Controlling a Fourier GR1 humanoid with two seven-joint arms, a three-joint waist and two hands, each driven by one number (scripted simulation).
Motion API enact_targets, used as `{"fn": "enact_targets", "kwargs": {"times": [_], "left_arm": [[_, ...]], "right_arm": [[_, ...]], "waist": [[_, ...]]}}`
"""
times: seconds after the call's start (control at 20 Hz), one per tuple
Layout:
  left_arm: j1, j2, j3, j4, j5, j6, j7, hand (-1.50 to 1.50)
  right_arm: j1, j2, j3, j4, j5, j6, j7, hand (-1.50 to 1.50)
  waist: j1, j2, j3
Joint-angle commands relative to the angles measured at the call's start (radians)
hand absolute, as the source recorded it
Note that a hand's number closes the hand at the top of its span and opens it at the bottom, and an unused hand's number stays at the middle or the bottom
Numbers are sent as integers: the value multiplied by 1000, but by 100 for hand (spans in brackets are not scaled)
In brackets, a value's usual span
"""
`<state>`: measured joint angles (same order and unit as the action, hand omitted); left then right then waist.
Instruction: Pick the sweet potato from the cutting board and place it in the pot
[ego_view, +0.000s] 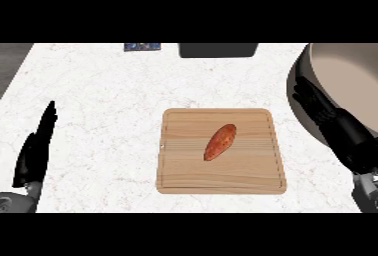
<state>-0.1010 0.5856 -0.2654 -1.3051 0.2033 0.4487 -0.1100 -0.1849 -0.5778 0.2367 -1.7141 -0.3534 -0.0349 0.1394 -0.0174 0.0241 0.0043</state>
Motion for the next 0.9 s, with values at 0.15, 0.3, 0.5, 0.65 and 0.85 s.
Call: {"fn": "enact_targets", "kwargs": {"times": [0.15,0.3,0.5,0.65,0.85], "left_arm": [[-138,-92,53,-93,104,-69,-12,0],[-139,-106,65,-137,138,-71,-13,0],[-180,-155,82,-164,204,-118,-2,0],[-184,-133,119,-163,229,-151,21,0],[-201,-139,127,-224,202,-125,103,0]], "right_arm": [[-28,27,-166,91,-162,161,-219,150],[-55,-266,-140,91,194,146,-179,150],[78,-36,-143,306,280,-4,-527,-150],[124,54,-96,308,336,-42,-728,-150],[138,-20,-107,281,423,-18,-701,-150]], "waist": [[8,-20,-2],[-9,-34,-29],[22,-16,-1],[18,-21,-3],[18,-25,-4]]}}
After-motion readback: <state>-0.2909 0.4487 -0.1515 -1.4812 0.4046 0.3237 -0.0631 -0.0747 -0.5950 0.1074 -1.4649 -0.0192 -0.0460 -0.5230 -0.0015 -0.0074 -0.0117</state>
